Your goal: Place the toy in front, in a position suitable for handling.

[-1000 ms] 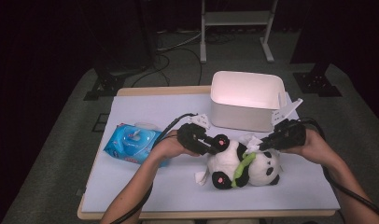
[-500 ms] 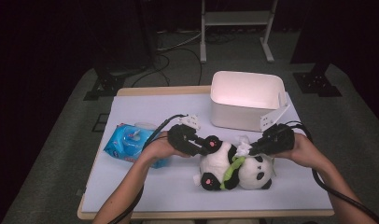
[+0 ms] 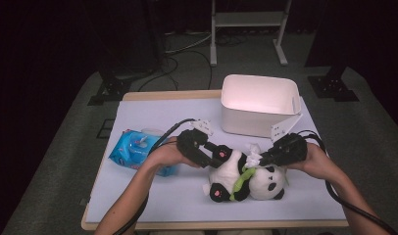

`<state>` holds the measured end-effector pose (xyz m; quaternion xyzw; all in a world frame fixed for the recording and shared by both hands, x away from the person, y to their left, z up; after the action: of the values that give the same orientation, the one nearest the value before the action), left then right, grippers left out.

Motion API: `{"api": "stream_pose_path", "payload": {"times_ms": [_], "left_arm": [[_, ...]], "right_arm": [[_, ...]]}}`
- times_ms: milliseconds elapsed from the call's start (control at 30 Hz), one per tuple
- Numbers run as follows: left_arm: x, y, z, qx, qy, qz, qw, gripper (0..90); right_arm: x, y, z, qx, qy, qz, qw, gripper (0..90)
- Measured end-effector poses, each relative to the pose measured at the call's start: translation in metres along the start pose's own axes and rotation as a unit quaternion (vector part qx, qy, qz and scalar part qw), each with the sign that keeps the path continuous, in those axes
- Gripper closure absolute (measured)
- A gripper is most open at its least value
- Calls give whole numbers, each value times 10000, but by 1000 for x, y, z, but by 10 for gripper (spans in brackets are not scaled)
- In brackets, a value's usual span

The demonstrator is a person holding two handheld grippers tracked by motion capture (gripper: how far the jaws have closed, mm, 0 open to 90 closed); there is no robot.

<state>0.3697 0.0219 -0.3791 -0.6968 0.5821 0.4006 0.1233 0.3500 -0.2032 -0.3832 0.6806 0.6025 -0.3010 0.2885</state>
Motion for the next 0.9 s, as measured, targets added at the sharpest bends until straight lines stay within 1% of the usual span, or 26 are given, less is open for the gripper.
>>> {"api": "stream_pose_path", "payload": {"times_ms": [33,67,100,133,200,300,400,467,567,600,633,667,733,767,800,867,900], "left_arm": [[3,0,-2,-6,-55,-34,10000,296],[6,0,-3,-27,-100,-24,9999,276],[11,0,-4,-62,-192,-23,9998,256],[16,-1,-6,-86,-233,-61,9997,233],[21,-1,-7,-141,-284,-23,9995,196],[29,-3,-10,-202,-397,-31,9990,179],[32,-4,-11,-253,-459,-21,9986,166],[34,-4,-11,-323,-535,1,9980,150],[37,-5,-11,-323,-571,23,9978,151],[38,-5,-12,-262,-567,14,9980,164],[38,-5,-12,-192,-548,-11,9983,225],[38,-5,-12,-139,-533,-30,9985,264],[36,-5,-13,-67,-421,-70,9991,352],[36,-5,-14,-40,-385,-93,9992,371],[35,-5,-14,-25,-352,-105,9993,387],[33,-5,-16,29,-345,-123,9993,412],[31,-6,-18,96,-335,-169,9993,418]], "right_arm": [[0,0,0,-8,-12,-4,10000,805],[1,0,-1,-3,-14,1,10000,805],[1,-1,-1,-2,-14,-7,10000,805],[1,-1,-2,-20,-13,-24,10000,805],[1,-2,-2,-31,-23,-16,10000,805],[1,-2,-2,-58,-27,-20,10000,805],[1,-2,-1,-79,-12,-21,10000,805],[1,-2,-1,-78,-1,-31,10000,805],[1,-3,-1,-73,-7,-24,10000,805],[1,-2,-1,-76,-6,-20,10000,805],[1,-2,-1,-65,-10,-11,10000,805],[1,-2,-1,-73,-18,-3,10000,805],[0,-1,0,-38,-20,6,10000,805],[0,0,0,-47,-30,22,10000,804],[-2,1,0,-5,-52,47,10000,805],[-4,4,-1,-28,-70,89,9999,804],[-5,5,-2,-29,-64,94,9999,805]]}}
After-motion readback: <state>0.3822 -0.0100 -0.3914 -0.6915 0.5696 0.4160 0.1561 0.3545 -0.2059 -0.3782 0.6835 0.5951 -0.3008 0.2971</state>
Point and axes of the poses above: each handheld gripper's, and its own axes: x roughly forward along the jaws, z roughly out of its underside, y roughly to its right, the point moved 5 cm from there along x, roughly forward along the jaws, and after that the axes turned 11 degrees about -x, right-handed, at the moved point
